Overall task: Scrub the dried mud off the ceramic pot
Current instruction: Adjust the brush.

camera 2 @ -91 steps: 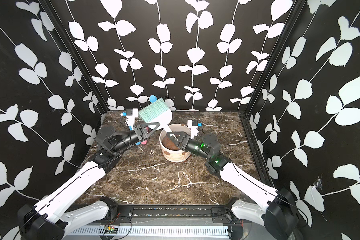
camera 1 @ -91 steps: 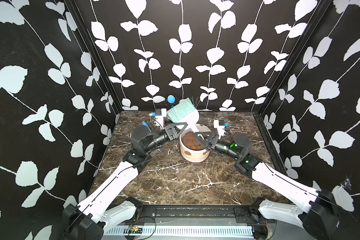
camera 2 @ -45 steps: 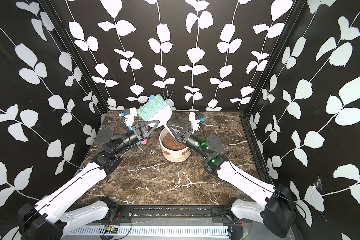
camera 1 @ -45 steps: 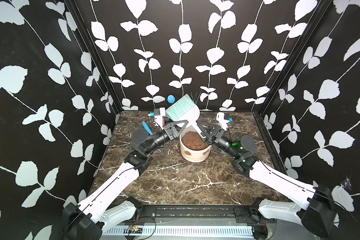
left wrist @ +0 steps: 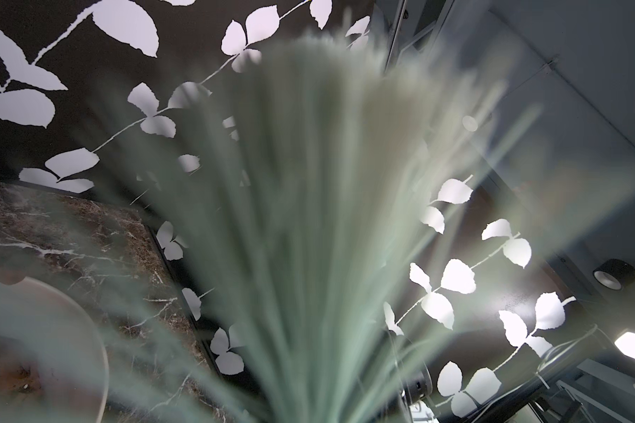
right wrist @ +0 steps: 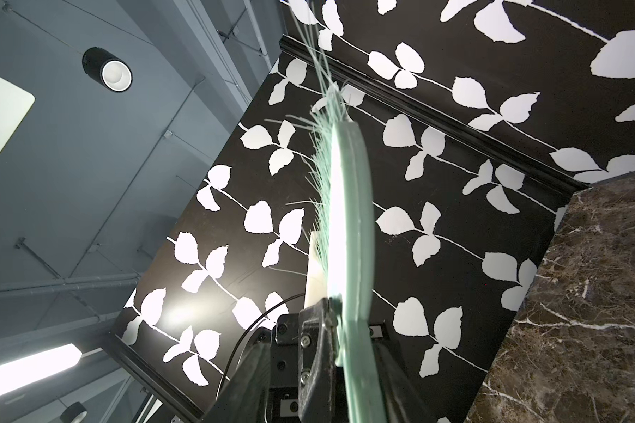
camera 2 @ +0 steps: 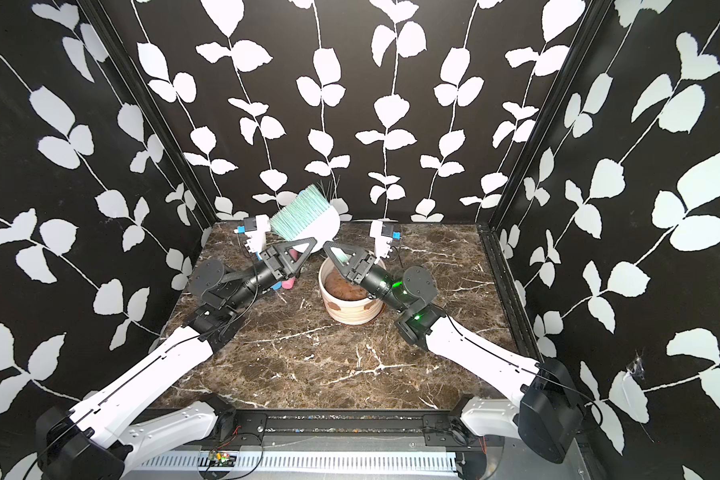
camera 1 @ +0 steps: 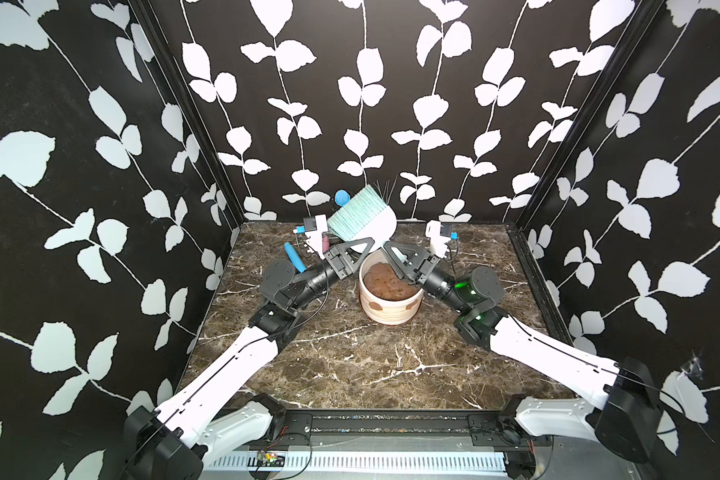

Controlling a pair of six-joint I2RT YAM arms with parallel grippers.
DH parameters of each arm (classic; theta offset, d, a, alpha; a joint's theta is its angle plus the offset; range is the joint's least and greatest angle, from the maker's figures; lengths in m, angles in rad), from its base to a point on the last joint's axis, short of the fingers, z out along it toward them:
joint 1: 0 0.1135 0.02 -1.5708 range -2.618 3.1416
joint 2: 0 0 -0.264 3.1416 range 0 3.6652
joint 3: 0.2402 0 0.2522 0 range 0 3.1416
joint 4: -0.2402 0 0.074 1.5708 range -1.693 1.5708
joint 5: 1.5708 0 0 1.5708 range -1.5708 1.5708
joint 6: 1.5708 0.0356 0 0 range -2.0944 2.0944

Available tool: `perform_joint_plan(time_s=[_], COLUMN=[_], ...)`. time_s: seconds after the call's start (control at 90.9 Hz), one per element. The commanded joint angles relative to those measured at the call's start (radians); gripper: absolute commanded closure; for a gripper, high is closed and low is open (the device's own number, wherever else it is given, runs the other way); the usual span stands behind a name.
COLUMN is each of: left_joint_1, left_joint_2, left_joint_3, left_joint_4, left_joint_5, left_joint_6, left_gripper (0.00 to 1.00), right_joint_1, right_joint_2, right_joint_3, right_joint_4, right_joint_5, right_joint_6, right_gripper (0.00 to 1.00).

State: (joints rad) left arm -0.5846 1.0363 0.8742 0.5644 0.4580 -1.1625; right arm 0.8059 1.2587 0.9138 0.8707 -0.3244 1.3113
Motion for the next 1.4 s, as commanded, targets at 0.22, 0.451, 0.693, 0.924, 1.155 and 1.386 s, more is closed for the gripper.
perform_joint_plan(time_s=[0.22,0.451,0.693,0.924,1.155,1.386], left_joint_1=[-0.006,-0.007,-0.008,-0.009,-0.008,-0.003], left_joint_2=[-0.013,0.018,0.028,0.020,-0.022,-0.137], left_joint_3=[-0.026,-0.025,-0.041,-0.060,-0.086,-0.003], left_joint_4=[0.001,0.033,0.046,0.052,-0.017,-0.555], left_joint_5=[0.003,0.030,0.037,0.047,0.023,-0.071], left_joint_6=[0.014,-0.019,-0.034,-0.046,-0.029,0.295], left_gripper=[1.00,1.00,1.00,1.00,0.46,0.02], right_joint_1=[0.009,0.009,0.009,0.007,-0.019,-0.128], right_joint_2=[-0.036,-0.022,-0.005,-0.001,-0.032,-0.176], right_joint_3=[0.015,0.016,0.044,0.032,0.016,0.114], right_joint_4=[0.055,0.054,0.037,0.040,-0.061,-0.720], right_joint_5=[0.099,0.107,0.091,0.088,0.039,-0.167], right_joint_6=[-0.076,-0.097,-0.123,-0.133,-0.137,-0.340], right_gripper=[0.46,0.50,0.74,1.00,1.00,1.00])
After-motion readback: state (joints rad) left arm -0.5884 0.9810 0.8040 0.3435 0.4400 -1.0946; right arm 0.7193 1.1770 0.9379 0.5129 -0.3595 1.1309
